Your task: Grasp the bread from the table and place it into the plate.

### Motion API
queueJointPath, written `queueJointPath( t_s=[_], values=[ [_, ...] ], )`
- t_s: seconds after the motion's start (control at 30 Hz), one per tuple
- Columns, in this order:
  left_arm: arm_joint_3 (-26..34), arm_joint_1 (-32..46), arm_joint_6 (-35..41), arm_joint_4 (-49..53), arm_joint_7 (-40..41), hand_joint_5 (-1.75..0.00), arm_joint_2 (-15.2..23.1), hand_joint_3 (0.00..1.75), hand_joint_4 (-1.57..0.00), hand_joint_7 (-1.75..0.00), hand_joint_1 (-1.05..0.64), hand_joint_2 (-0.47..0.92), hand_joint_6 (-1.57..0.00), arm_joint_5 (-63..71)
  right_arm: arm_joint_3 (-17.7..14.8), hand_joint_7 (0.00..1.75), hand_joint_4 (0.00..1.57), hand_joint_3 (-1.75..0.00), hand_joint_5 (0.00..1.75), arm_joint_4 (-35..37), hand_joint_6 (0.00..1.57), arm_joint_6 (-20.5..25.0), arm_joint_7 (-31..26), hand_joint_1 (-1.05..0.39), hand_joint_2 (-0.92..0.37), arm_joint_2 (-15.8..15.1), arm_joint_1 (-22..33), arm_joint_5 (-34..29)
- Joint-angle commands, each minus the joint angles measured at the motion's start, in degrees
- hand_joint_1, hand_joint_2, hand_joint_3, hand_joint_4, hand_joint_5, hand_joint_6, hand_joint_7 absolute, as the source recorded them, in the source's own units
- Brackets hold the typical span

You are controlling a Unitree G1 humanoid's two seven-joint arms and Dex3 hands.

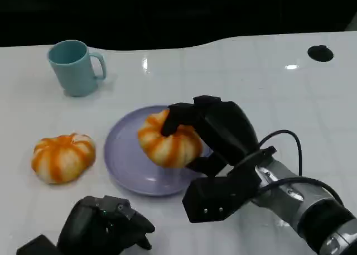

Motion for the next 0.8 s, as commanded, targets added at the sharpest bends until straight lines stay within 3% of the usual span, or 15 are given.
queueJointPath(
  t_s=[0.03,0.07,0.13,0.17,0.27,0.47,0.8],
  values=[
    [0.2,0.3,0.2,-0.3,0.8,-0.93,0.6,0.0,-1.24,-0.48,-1.05,0.89,-1.4,0.2,0.6,0.15,0.68,-0.68,0.61,-1.4,0.81,1.7,5.4,-0.18,-0.57,-0.6,-0.2,0.8],
    [0.2,0.3,0.2,-0.3,0.9,-0.93,0.7,0.0,-1.24,-0.48,-1.05,0.89,-1.4,0.2,0.6,0.07,0.6,-0.6,0.45,-1.9,0.75,1.9,6.6,-0.2,-0.61,-0.7,0.0,1.0],
    [0.2,0.3,-0.1,-0.1,1.0,-0.93,0.8,0.0,-1.24,-0.49,-1.05,0.9,-1.39,0.6,0.5,0.02,0.46,-0.49,0.29,-3.4,0.62,2.6,10.5,-0.25,-0.68,-1.0,0.5,1.6],
    [0.2,0.3,-0.1,-0.1,1.1,-0.93,0.8,0.0,-1.24,-0.49,-1.05,0.9,-1.39,0.7,0.4,0.01,0.36,-0.35,0.25,-4.1,0.54,2.8,12.0,-0.28,-0.76,-1.2,0.8,1.9],
    [0.1,0.3,0.2,-0.3,0.8,-0.93,0.8,0.0,-1.24,-0.49,-1.05,0.9,-1.39,0.4,-0.2,0.0,0.18,-0.13,0.2,-7.5,0.4,4.1,17.0,-0.39,-0.89,-1.7,2.2,3.4],
    [0.2,0.2,-0.3,0.0,1.0,-0.93,0.8,0.0,-1.24,-0.49,-1.05,0.9,-1.39,0.4,-0.7,0.0,0.08,-0.11,0.19,-12.5,0.32,5.9,22.1,-0.49,-0.92,-2.6,4.4,4.7],
    [0.2,0.2,0.1,0.0,0.8,-0.93,0.7,0.0,-1.25,-0.5,-1.05,0.9,-1.38,0.1,-2.1,0.0,0.07,-0.12,0.23,-21.9,0.31,7.2,26.8,-0.51,-0.92,-5.0,9.0,6.9]
  ],
)
